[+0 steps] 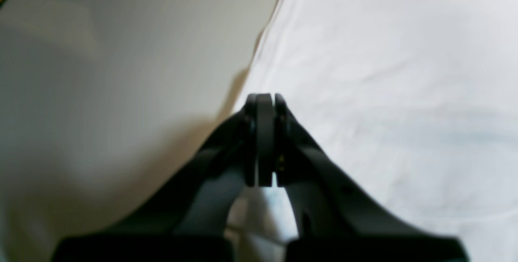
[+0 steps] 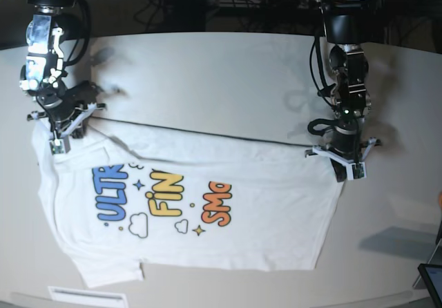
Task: Fold the T-shirt properly
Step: 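Release the folded edge and lift both grippers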
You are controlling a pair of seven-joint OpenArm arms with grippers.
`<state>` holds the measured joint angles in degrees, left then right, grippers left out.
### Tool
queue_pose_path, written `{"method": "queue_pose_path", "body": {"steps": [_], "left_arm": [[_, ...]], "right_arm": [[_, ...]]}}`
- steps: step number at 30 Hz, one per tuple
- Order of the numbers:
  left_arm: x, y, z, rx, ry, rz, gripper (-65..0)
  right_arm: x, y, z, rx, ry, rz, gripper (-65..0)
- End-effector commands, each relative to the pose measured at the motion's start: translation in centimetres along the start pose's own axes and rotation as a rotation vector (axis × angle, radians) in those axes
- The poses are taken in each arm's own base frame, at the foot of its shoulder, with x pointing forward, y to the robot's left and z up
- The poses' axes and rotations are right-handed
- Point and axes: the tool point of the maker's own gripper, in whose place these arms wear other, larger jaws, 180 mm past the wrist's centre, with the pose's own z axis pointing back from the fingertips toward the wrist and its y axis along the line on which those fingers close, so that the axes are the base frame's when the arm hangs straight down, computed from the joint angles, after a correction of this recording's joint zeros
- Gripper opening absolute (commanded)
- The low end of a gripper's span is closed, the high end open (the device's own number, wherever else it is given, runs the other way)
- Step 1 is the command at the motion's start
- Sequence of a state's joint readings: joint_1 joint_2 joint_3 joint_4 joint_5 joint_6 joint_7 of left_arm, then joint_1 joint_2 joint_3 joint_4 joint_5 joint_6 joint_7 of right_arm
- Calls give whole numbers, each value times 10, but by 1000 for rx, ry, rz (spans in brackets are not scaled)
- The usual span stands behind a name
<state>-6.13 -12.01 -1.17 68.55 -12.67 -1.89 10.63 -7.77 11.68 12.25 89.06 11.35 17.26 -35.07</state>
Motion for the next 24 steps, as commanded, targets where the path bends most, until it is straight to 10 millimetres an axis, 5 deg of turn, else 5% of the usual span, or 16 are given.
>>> {"method": "queue_pose_path", "body": {"steps": [1, 7, 15, 24], "left_arm": [[16, 0, -7, -5, -42, -15, -650], [-21, -12, -7, -53, 55, -75, -650], [-78, -4, 25, -57, 166, -103, -650], [-84, 0, 55, -75, 161, -143, -650]], "right_arm": [[13, -5, 0, -7, -34, 7, -649], [5, -7, -2, -7, -13, 5, -649], [-14, -6, 3, -6, 28, 9, -649], [-32, -3, 7, -1, 63, 9, -649]]}}
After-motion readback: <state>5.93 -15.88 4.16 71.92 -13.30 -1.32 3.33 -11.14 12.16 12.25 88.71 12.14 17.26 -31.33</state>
